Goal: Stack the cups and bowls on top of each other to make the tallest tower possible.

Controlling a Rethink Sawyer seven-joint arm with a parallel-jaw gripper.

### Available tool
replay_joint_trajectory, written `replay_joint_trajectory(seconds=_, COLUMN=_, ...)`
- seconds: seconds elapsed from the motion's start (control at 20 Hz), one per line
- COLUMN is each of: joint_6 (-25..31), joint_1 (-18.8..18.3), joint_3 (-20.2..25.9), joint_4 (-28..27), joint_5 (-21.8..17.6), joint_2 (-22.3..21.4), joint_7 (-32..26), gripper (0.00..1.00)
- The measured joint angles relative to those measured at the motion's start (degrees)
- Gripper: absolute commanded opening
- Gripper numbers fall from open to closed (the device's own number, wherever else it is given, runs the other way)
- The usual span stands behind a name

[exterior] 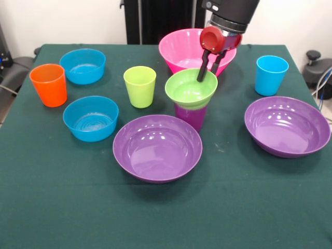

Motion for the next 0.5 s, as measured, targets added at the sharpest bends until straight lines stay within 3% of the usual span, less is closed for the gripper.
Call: replay_joint_trajectory(seconds=0.5, joint_6=0.0, joint_1=0.0, joint_3=-1.4, joint_4=0.0, joint_5=0.0, joint_2=0.0, joint_7=0.0, gripper=1.00)
